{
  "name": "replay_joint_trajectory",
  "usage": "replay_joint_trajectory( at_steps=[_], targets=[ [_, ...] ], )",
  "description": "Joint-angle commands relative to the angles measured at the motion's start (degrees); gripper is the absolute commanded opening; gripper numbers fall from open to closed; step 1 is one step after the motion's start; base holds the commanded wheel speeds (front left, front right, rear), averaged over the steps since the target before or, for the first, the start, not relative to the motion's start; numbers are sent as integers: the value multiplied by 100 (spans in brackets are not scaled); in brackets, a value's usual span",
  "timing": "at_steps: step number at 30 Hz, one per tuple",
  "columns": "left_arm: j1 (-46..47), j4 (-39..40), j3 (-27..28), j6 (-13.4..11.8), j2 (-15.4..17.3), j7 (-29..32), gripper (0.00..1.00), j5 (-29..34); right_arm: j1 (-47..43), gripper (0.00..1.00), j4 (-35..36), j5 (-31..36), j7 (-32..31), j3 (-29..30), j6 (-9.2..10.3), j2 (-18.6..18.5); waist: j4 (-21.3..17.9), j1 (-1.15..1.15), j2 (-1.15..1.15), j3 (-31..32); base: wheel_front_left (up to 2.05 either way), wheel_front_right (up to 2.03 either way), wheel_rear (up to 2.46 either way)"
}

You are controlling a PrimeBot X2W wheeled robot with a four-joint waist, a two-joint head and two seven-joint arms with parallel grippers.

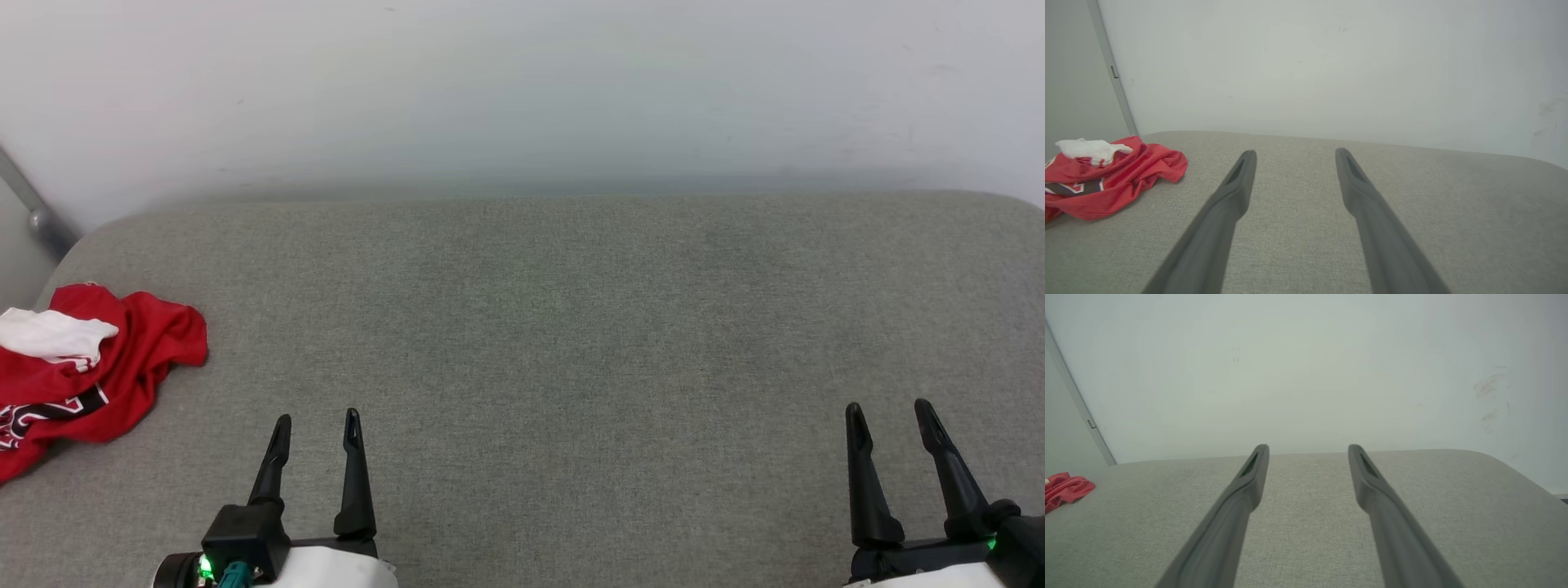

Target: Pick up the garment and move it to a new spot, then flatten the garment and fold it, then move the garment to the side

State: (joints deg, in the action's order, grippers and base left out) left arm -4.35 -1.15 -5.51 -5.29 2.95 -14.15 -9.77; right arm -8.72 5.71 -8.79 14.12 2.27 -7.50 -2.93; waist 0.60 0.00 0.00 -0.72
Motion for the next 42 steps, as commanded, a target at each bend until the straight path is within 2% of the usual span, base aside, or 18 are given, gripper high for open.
replay_joint_trajectory(
  at_steps=[1, 8, 33, 38, 42],
  targets=[
    [-41, 17, -35, -23, -9, -53, 100, 116, -80, 100, 60, 88, 65, -10, 2, 8, 3, 0, 0, 0, 0, 0, 0],
    [-86, -18, -73, -64, -9, -120, 100, 252, -135, 100, 33, 218, 115, -20, 2, 9, 5, 0, 0, -5, 0, 0, 0],
    [-65, -187, -108, -117, -9, -108, 100, 197, -184, 100, -215, -109, 109, -23, 2, 9, 51, 0, 0, -40, 0, 0, 0],
    [17, -202, -80, -150, -10, -108, 100, 207, -169, 100, -217, -93, 109, -4, 2, 10, 159, 0, 0, -69, 0, 0, 0],
    [69, -199, -49, -183, -9, -108, 100, 263, -178, 100, -193, -76, 109, -4, 2, 9, 472, 0, 0, -109, 0, 0, 0]
  ],
)
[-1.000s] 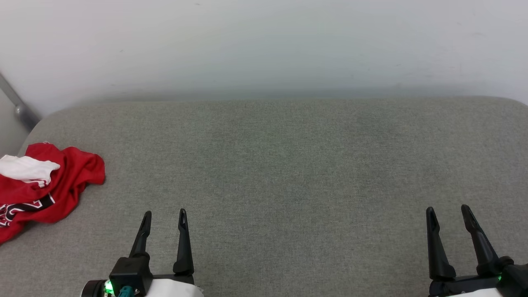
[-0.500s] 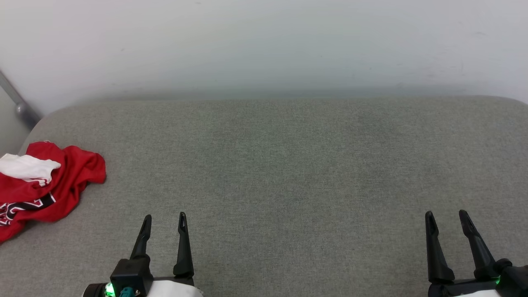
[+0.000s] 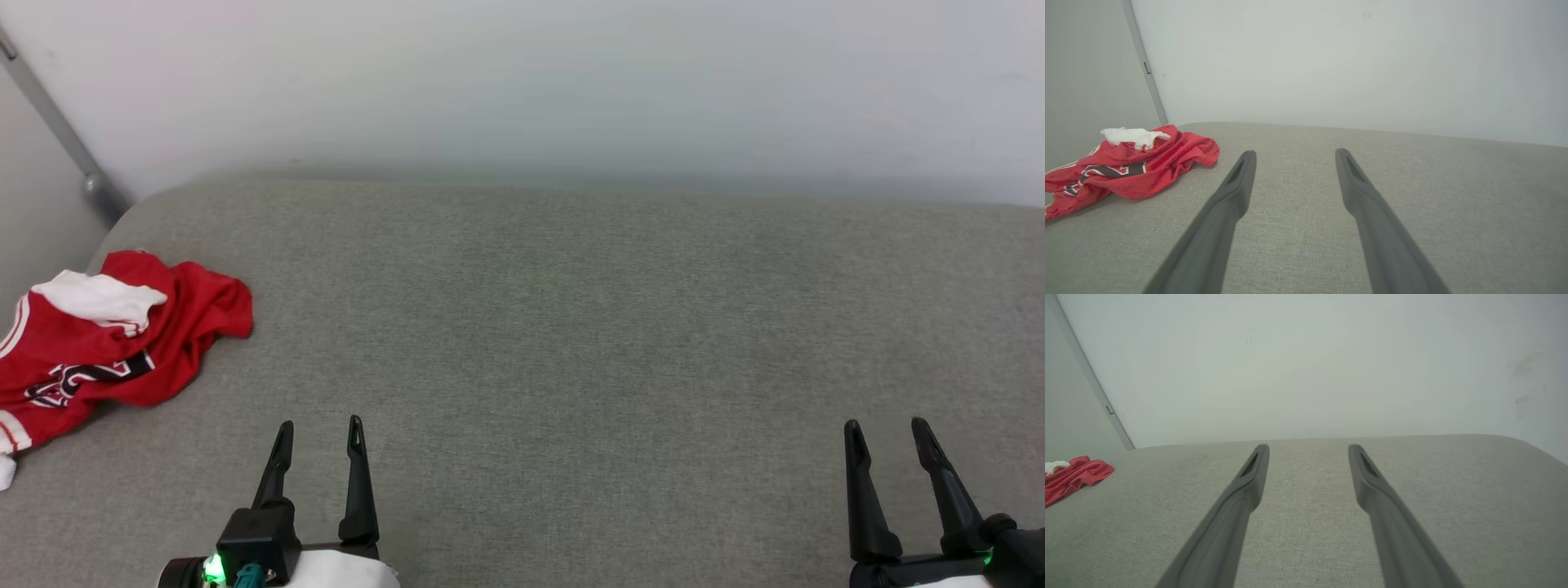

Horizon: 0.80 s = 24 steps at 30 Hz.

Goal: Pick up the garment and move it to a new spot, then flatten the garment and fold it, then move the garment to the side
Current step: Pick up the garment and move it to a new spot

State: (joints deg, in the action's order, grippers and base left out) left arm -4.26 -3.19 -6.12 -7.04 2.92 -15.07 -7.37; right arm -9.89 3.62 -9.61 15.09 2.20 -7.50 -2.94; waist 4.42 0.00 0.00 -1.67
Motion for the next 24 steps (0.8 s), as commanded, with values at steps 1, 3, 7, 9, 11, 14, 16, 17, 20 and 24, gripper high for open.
replay_joint_trajectory(
  at_steps=[1, 3, 7, 9, 11, 14, 16, 17, 20, 24],
  targets=[
    [67, 6, 11, -15, -6, -16, 100, 17, -65, 100, 27, 9, 12, 13, 2, 11, 166, 0, 0, -23, 0, 0, 0],
    [72, 11, 22, -37, -6, -16, 100, 25, -56, 100, 39, 25, 12, 7, 2, 11, 315, 0, 0, -40, 0, 0, 0],
    [81, 30, 53, -78, -5, -16, 100, 26, -45, 100, 61, 46, 12, -1, 2, 11, 642, 0, 0, -72, 0, 0, 0],
    [84, 39, 78, -95, -6, -16, 100, -1, -46, 100, 70, 72, 12, -5, 2, 11, 822, 0, 0, -86, 0, 0, 0],
    [92, 50, 109, -103, -6, -16, 100, -31, -50, 100, 80, 85, 12, -13, 2, 11, 1005, 0, 0, -102, 0, 0, 0],
    [106, 72, 145, -141, -6, -16, 100, -75, -32, 100, 95, 121, 12, -23, 2, 11, 1278, 0, 0, -130, 0, 0, 0],
    [96, 80, 174, -154, -6, -15, 100, -95, -24, 100, 95, 145, 12, -35, 2, 11, 1454, 0, 0, -136, 0, 0, 0],
    [88, 87, 183, -161, -6, -15, 100, -123, -25, 100, 99, 158, 12, -39, 2, 12, 1542, 0, 0, -136, 0, 0, 0],
    [48, 100, 219, -196, -6, -15, 100, -164, -41, 100, 99, 176, 12, -49, 2, 12, 1793, 0, 0, -122, 0, 0, 0],
    [-2, 137, 291, -249, -7, -15, 100, -211, -67, 100, 111, 222, 12, -85, 2, 11, 2089, 0, 0, -106, 0, 0, 0]
  ],
)
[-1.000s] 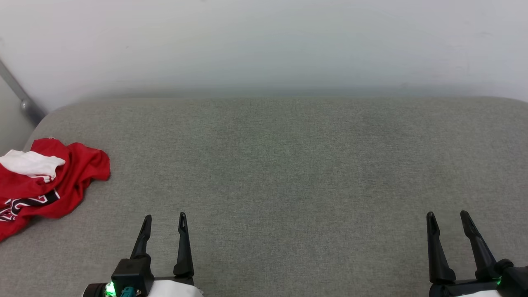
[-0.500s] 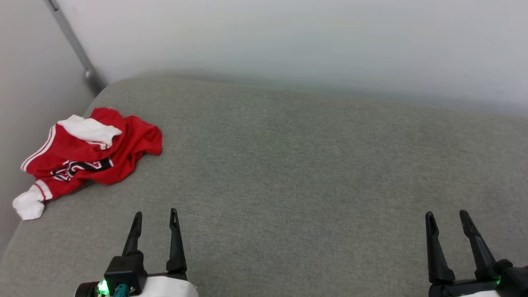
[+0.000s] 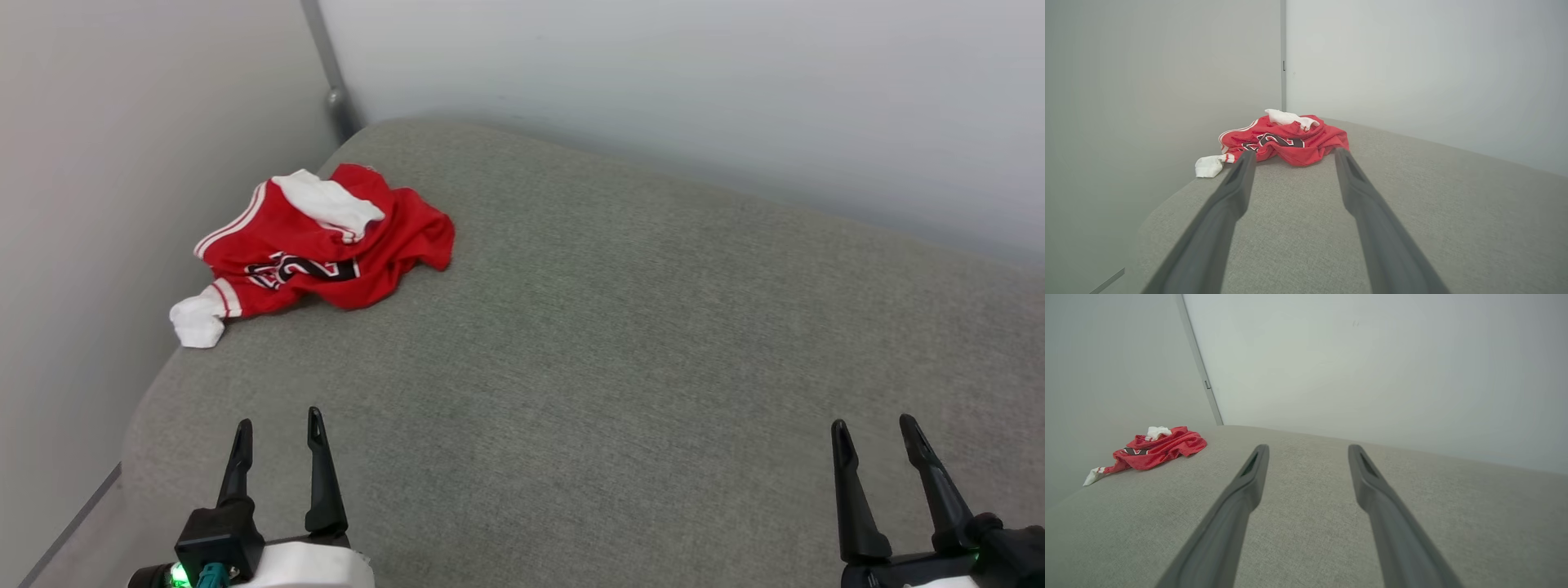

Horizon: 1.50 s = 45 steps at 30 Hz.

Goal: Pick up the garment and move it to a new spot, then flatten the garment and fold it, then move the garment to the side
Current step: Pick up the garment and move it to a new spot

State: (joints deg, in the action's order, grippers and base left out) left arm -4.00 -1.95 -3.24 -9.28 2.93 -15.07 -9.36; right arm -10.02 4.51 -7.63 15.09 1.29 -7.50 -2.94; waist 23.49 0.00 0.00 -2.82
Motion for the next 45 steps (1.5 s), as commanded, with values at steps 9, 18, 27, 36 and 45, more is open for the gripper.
replay_joint_trajectory(
  at_steps=[9, 18, 27, 36, 45],
  targets=[
    [-136, 21, 130, -78, -8, -16, 100, -89, -44, 100, 6, 76, 12, -61, 2, 11, 482, 0, 0, 25, 0, 0, 0],
    [104, -136, 447, 88, -4, -15, 100, -195, 22, 100, 17, 161, 12, -78, 2, 11, 287, 0, 0, -122, 0, 0, 0],
    [1696, -1239, 1381, 859, 858, -12, 100, -517, 332, 100, 134, 381, 12, 39, 2, 11, -110, 0, 0, -677, 0, 0, 0],
    [3604, -2348, 1663, 1400, 1938, 963, 100, -1145, 665, 100, 271, 577, 12, 144, 2, 11, -469, 0, 0, -1408, 0, 0, 0],
    [5071, -3132, 1133, 1657, 2936, 3226, 100, -1895, 994, 100, 509, 803, 12, 232, 2, 10, -788, 0, 0, -2203, 0, 0, 0]
  ],
)
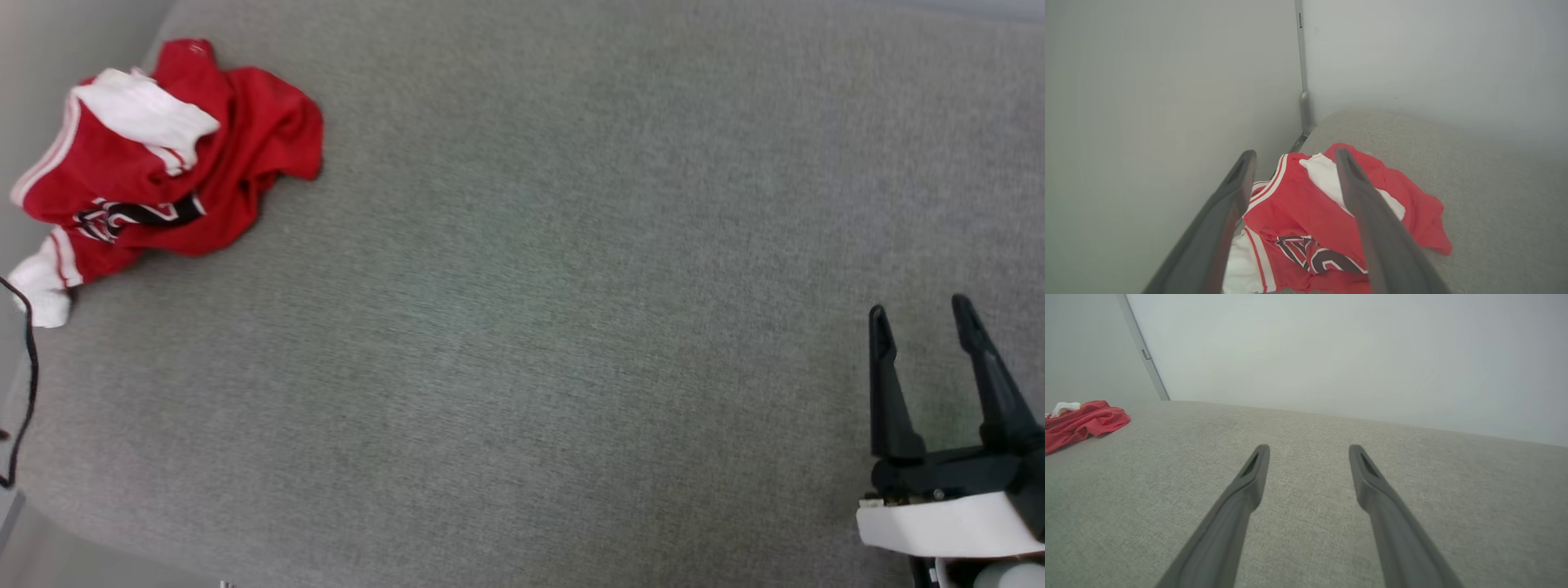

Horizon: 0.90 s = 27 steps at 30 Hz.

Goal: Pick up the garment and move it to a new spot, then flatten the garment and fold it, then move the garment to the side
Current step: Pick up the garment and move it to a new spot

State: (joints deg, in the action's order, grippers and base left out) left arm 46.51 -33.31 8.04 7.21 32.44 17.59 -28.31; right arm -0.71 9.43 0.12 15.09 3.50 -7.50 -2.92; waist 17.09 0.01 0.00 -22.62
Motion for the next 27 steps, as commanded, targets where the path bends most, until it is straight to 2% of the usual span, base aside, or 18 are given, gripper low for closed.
replay_joint_trajectory(
  at_steps=[1, 8, 14, 17, 25, 26, 27],
  targets=[
    [167, -38, -91, 11, 72, 193, 100, -127, 109, 100, 64, 47, 12, 28, 2, 8, -172, -1, 0, -314, 0, 0, 0],
    [574, -110, -1062, 15, 815, 1852, 100, -1082, 429, 100, 352, 155, 12, -13, 2, 8, -360, -1, 0, -909, 0, 0, 0],
    [604, -193, -1431, 16, 1213, 2766, 100, -1788, 620, 100, 622, 238, 12, -40, 2, 8, -515, -1, 0, -1319, 0, 0, 0],
    [607, -278, -1559, 17, 1244, 2959, 100, -1979, 705, 100, 727, 290, 12, -38, 2, 8, -558, -1, 0, -1484, 0, 0, 0],
    [521, -584, -2016, 19, 956, 2989, 100, -2196, 772, 100, 782, 372, 12, -73, 2, 8, -586, -1, 0, -1659, 0, 0, 0],
    [518, -610, -2073, 19, 955, 2967, 95, -2213, 778, 100, 774, 382, 12, -74, 2, 8, -587, -1, 0, -1657, 0, 0, 0],
    [501, -648, -2105, 19, 947, 2988, 0, -2270, 786, 100, 765, 387, 12, -70, 2, 8, -586, -1, 0, -1646, 0, 0, 0]
  ],
)
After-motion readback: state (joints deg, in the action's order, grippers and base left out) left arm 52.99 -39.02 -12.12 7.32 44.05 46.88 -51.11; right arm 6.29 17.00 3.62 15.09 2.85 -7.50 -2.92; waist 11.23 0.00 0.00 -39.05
